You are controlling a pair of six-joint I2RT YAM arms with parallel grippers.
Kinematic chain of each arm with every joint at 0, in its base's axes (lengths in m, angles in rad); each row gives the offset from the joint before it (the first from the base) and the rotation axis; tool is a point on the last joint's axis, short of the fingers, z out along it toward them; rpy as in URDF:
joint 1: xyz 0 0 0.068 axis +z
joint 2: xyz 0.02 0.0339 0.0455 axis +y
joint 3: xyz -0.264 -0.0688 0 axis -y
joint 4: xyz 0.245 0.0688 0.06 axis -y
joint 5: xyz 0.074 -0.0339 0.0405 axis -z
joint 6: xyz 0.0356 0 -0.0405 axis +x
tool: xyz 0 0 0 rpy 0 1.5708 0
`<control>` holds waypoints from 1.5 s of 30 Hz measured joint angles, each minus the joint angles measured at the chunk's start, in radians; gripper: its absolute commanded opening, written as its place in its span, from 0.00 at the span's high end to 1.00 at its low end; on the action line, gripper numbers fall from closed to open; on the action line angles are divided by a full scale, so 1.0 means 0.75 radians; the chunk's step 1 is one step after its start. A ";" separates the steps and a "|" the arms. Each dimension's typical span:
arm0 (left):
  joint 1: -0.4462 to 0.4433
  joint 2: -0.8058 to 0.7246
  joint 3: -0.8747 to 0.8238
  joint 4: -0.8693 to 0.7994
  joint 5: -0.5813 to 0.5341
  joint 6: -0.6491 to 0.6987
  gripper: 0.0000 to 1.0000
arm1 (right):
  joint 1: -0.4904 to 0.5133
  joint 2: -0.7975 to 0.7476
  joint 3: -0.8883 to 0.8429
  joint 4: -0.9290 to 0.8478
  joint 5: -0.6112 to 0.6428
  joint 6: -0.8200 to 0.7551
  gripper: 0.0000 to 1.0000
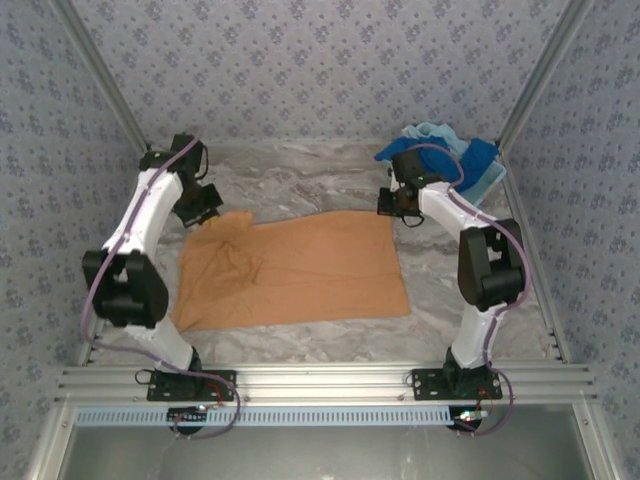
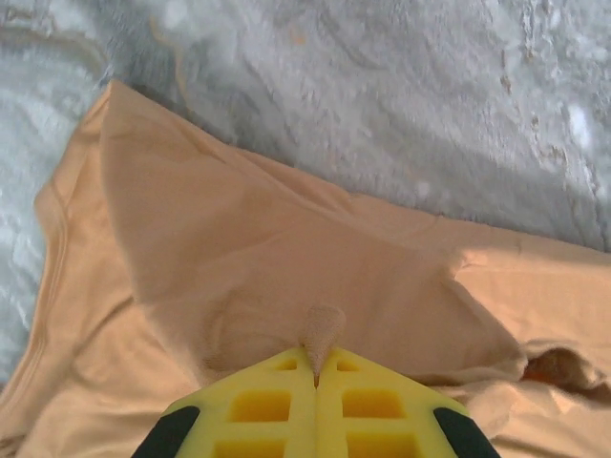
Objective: Fold and stack the t-shirts
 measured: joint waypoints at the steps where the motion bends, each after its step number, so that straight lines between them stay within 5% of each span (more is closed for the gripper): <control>1: 0.000 -0.070 -0.063 0.001 0.013 -0.006 1.00 | 0.005 -0.033 -0.044 0.002 0.012 0.000 1.00; 14: 0.000 -0.658 -0.730 -0.010 0.065 -0.125 1.00 | 0.076 -0.351 -0.513 -0.057 0.109 0.058 1.00; 26: -0.003 -0.679 -0.846 -0.006 0.039 -0.133 1.00 | 0.106 -0.358 -0.551 -0.070 0.119 0.103 1.00; 38: -0.016 -0.769 -0.812 -0.107 -0.149 -0.150 1.00 | 0.137 -0.374 -0.556 -0.115 0.174 0.132 1.00; 40: -0.021 -0.768 -0.812 -0.109 -0.154 -0.153 1.00 | 0.144 -0.378 -0.556 -0.121 0.183 0.135 0.97; 45: -0.028 -0.756 -0.828 -0.103 -0.156 -0.154 1.00 | 0.159 -0.378 -0.568 -0.132 0.193 0.172 0.70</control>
